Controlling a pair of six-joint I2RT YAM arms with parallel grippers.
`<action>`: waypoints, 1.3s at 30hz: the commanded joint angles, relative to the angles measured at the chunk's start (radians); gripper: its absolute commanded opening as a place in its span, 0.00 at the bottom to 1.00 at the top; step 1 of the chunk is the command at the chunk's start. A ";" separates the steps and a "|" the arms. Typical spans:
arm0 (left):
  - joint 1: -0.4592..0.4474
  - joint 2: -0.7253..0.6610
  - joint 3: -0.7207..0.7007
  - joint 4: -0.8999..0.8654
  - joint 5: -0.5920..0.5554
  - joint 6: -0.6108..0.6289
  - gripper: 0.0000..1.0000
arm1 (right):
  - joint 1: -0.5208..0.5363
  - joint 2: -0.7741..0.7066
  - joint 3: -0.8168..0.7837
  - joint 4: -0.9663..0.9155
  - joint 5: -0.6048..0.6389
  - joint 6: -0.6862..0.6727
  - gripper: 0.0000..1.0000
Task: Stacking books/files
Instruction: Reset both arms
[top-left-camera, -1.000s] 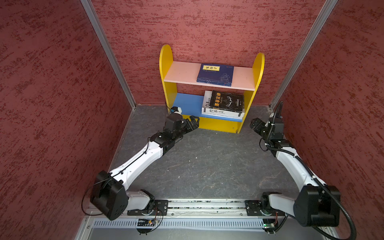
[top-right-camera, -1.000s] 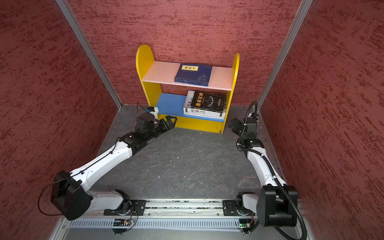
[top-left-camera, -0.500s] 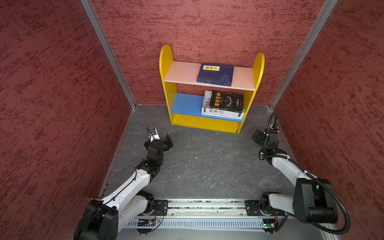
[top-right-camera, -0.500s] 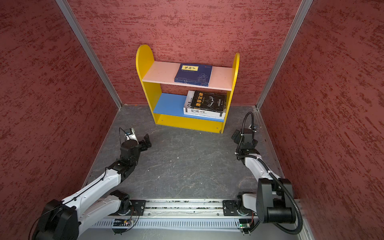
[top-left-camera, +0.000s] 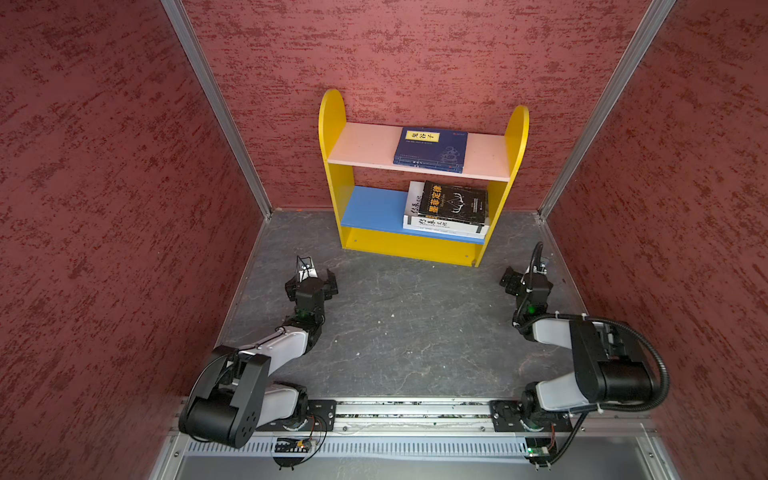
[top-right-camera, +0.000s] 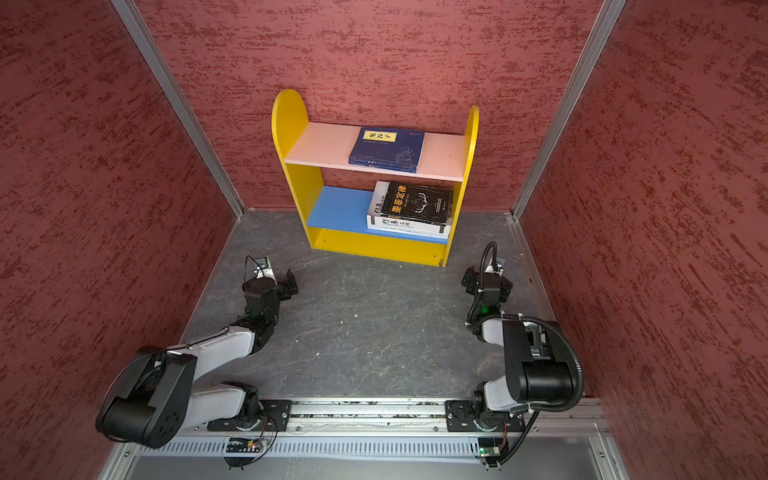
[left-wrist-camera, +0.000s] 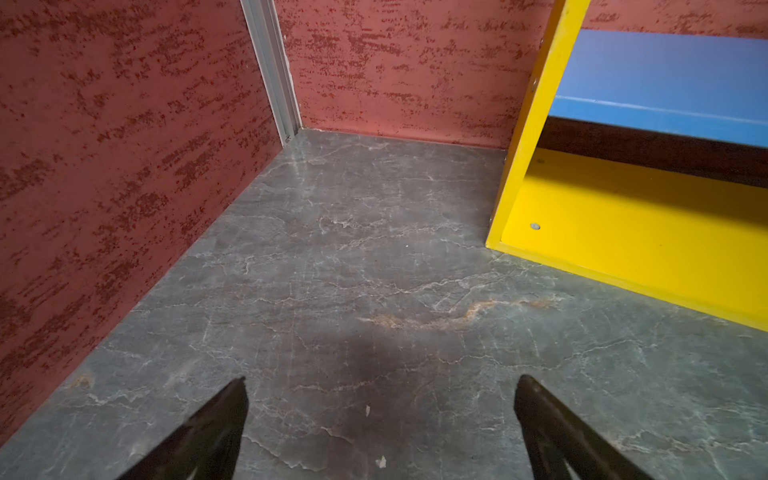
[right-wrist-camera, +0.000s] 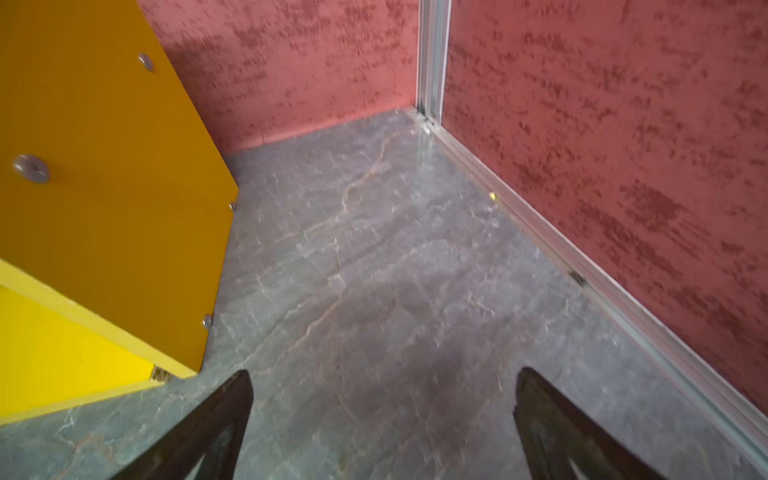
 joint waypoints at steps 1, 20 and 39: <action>0.020 0.042 0.036 0.109 0.025 0.043 0.99 | -0.005 0.005 -0.046 0.234 -0.063 -0.063 0.99; 0.153 -0.196 -0.137 0.115 0.277 -0.049 0.99 | -0.011 0.054 -0.114 0.395 -0.076 -0.067 0.99; 0.219 -0.025 -0.012 0.095 0.462 -0.056 0.99 | -0.012 0.053 -0.119 0.398 -0.075 -0.068 0.99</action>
